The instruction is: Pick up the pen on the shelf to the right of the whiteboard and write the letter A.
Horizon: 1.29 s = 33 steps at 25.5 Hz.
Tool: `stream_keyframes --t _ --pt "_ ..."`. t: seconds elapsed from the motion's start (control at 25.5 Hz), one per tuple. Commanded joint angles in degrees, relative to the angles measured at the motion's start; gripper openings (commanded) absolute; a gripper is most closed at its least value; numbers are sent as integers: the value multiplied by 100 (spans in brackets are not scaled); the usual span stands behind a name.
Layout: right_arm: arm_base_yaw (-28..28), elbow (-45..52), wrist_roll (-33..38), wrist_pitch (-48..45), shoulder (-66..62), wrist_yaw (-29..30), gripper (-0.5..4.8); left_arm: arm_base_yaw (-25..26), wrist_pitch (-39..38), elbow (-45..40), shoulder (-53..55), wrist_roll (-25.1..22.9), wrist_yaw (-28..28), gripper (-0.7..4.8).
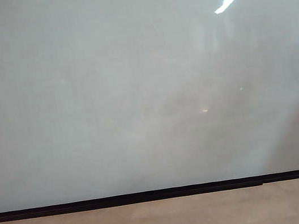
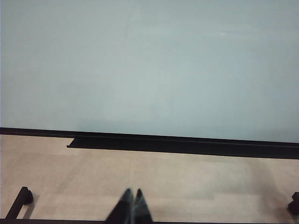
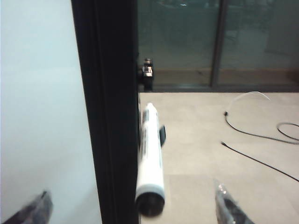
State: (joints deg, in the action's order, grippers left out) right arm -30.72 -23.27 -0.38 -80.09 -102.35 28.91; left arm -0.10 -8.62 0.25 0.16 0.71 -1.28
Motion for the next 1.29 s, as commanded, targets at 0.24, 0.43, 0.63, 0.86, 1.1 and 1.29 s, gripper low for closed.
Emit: stream_keyframes --t 0.24,0.43,0.63,0.86,1.1,1.29 --pt "-24 -848 57 -103 -780 595 479 0 50 13 2 -24 -2 -5" --pt "-26 -1060 232 -103 -975 619 479 0 50 13 2 -26 -2 -4" --pt "-44 -1062 323 -103 -977 553 448 0 50 13 2 -26 -2 -5" --pt "-13 -1169 385 -98 -977 533 442 0 50 13 2 -24 -2 -5" --pt "0 -1198 385 -98 -979 535 425 -2 50 13 2 -26 -2 -5" --pt "0 -1246 382 -94 -984 518 398 0 50 13 2 -26 -2 -5"
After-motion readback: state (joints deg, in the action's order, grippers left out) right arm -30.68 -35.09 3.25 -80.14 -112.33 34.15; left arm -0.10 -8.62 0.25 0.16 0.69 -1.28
